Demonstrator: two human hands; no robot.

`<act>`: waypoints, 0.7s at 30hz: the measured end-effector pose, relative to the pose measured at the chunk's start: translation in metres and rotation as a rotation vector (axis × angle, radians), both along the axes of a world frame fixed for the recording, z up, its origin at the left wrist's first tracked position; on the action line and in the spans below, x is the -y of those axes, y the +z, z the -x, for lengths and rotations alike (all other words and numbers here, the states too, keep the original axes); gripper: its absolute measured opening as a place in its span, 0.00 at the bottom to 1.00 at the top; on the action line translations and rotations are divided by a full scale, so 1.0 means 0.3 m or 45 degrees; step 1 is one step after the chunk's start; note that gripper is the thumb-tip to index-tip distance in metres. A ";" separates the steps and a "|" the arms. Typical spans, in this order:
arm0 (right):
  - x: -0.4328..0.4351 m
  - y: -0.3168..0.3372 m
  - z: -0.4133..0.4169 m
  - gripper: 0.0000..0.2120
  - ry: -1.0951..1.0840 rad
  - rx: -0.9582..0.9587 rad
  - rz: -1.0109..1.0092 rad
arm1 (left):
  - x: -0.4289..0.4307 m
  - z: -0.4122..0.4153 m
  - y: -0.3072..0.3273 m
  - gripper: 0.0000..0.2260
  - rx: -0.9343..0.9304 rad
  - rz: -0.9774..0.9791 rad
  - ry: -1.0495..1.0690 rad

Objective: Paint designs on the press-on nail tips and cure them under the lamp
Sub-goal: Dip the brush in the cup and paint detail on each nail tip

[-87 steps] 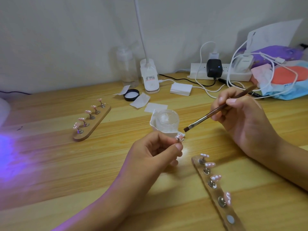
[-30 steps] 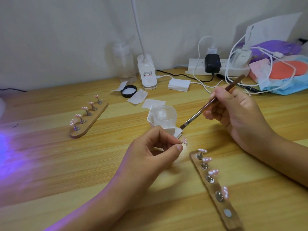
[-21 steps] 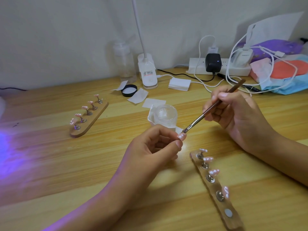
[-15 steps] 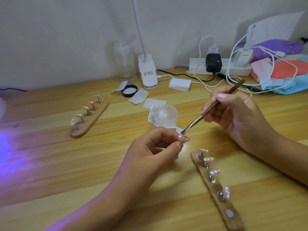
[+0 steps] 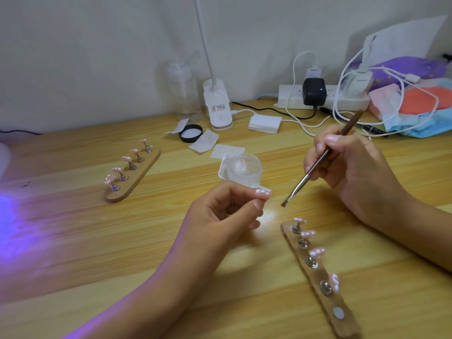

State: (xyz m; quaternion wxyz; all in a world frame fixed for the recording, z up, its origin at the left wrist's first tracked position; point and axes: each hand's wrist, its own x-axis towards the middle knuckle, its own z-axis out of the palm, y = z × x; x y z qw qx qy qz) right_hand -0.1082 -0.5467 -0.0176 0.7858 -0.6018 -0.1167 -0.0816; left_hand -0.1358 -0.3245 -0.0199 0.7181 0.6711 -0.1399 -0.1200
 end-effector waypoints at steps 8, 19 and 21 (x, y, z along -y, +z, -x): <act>0.016 0.004 -0.027 0.07 0.042 -0.146 -0.197 | 0.004 0.003 0.002 0.03 -0.001 -0.019 -0.003; 0.006 -0.010 -0.011 0.10 0.126 -0.110 -0.013 | 0.001 0.004 -0.006 0.01 0.018 -0.110 -0.002; 0.006 -0.013 -0.012 0.08 0.086 -0.115 0.006 | 0.001 0.003 -0.008 0.01 0.019 -0.109 -0.003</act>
